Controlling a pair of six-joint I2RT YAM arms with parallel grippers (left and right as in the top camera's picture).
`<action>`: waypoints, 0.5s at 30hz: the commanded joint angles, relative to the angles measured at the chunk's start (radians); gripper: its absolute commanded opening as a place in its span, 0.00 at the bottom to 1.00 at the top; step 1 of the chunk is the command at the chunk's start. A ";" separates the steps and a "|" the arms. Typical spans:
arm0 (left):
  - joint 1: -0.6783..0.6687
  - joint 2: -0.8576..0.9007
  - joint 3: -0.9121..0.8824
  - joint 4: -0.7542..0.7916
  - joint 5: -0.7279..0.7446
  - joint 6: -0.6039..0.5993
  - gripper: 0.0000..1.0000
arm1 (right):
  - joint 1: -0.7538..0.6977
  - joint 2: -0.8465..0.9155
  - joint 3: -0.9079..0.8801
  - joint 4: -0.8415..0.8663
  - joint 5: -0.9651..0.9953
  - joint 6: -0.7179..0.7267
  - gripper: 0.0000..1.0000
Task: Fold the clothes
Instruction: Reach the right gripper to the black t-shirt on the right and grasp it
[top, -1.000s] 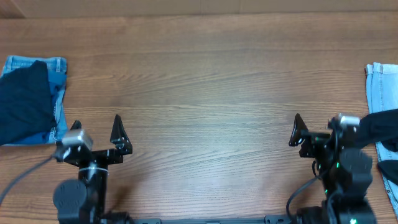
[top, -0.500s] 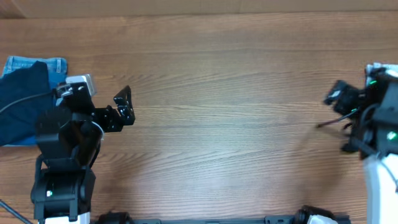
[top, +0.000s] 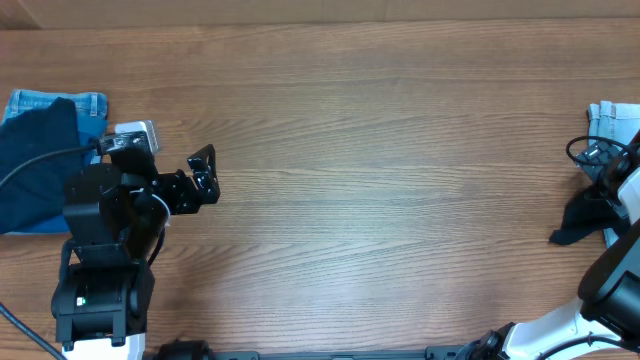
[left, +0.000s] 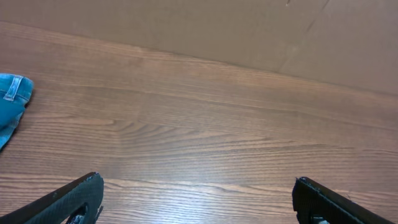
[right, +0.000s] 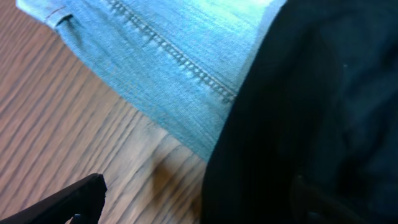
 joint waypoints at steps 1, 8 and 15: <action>0.004 -0.003 0.025 0.003 0.014 -0.003 1.00 | -0.002 0.022 0.014 -0.011 0.073 0.029 0.93; 0.004 -0.003 0.025 0.000 0.015 -0.003 1.00 | -0.003 0.032 -0.008 -0.025 0.133 0.077 0.89; 0.004 -0.003 0.025 0.000 0.015 -0.003 1.00 | -0.004 0.072 -0.039 -0.038 0.147 0.101 0.65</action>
